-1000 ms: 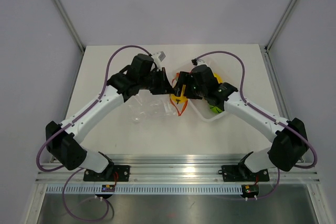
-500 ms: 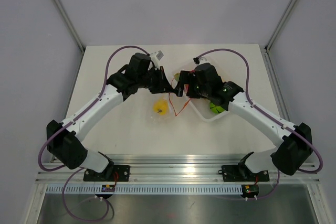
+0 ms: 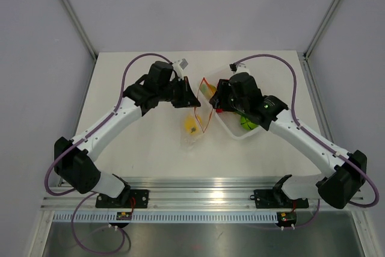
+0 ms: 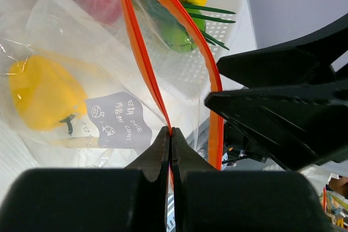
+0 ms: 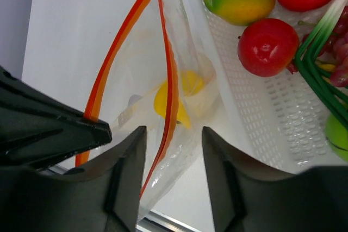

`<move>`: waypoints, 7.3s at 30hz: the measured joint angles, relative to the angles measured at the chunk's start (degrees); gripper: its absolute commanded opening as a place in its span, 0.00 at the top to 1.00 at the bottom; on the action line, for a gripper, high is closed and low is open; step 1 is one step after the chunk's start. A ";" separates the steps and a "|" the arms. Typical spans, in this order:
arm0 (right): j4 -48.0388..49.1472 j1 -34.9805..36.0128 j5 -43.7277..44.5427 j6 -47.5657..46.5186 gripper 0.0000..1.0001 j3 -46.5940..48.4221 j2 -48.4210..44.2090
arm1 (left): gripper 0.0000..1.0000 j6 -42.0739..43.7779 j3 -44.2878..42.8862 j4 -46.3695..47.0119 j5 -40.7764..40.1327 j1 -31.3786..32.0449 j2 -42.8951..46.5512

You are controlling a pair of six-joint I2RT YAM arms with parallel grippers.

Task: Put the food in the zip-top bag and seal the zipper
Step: Place the fake vegetable in the zipper food storage bag, then pick up the fake vegetable from the bin, then place the fake vegetable in the zipper food storage bag, then pick up the fake fruit from the bin.

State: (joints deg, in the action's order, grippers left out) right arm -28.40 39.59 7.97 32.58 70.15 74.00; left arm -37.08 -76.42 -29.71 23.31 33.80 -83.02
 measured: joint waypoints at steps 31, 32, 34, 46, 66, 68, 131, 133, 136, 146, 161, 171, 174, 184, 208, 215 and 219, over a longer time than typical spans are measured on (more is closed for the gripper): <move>-3.02 -15.96 3.15 -8.68 0.15 8.50 9.29 | 1.00 6.03 0.07 -8.09 -10.60 -2.01 0.02; -3.13 -16.44 3.30 -9.62 0.15 9.99 11.87 | 1.00 6.05 0.07 -8.11 -10.71 -1.99 0.02; -3.23 -16.61 3.43 -11.52 0.16 13.03 16.90 | 1.00 6.05 0.07 -8.11 -10.88 -1.99 0.02; -4.87 -16.55 -1.07 -14.01 0.36 17.62 28.85 | 1.00 6.80 0.07 -9.38 -12.83 -2.05 0.48; -4.04 -15.47 -13.03 -14.43 0.23 15.78 36.28 | 1.00 7.06 0.92 -10.47 -13.73 -2.16 1.68; -3.98 -15.45 -13.27 -14.53 0.20 15.91 37.07 | 1.00 7.04 0.94 -10.54 -13.73 -2.16 1.73; -9.46 4.72 -9.01 -12.55 0.53 19.87 9.53 | 1.00 5.99 1.09 -9.16 -12.46 -2.16 0.70; -9.27 4.72 -9.01 -12.24 0.53 18.86 10.69 | 1.00 5.99 1.20 -9.11 -12.13 -2.16 1.14; -8.98 4.72 -8.98 -11.80 0.53 17.38 12.59 | 1.00 5.97 1.25 -9.11 -11.87 -2.16 1.66; -8.79 4.72 -5.27 -11.21 0.36 16.04 12.87 | 1.00 5.99 1.36 -9.22 -11.80 -2.16 1.95; -8.07 -7.32 1.33 -11.54 0.14 12.90 9.53 | 1.00 7.63 -1.51 -14.80 -17.59 -2.16 2.73; -2.51 -11.45 4.26 -24.11 0.11 15.10 28.55 | 1.00 8.81 -4.42 -17.31 -19.63 -2.21 2.78; 0.42 -11.80 5.27 -30.45 0.11 15.08 31.52 | 1.00 8.94 -4.42 -17.40 -19.71 -2.21 2.78; 8.37 -14.32 1.49 -51.25 0.16 17.94 38.34 | 1.00 9.99 -4.42 -17.42 -19.71 -2.21 2.78; 12.17 -17.77 -10.01 -64.92 0.26 19.23 46.07 | 1.00 10.36 -4.42 -17.35 -19.69 -2.29 2.75; 16.00 -18.29 -11.15 -61.16 0.38 11.69 39.91 | 1.00 10.32 -4.42 -17.09 -19.34 -2.32 2.75; 17.62 -18.34 -11.32 -59.06 0.38 7.80 33.40 | 1.00 10.32 -4.42 -16.92 -19.08 -2.29 2.75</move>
State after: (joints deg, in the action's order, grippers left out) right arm -10.79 21.26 -3.36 -26.48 77.95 107.39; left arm -26.76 -80.84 -46.63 4.23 31.51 -80.27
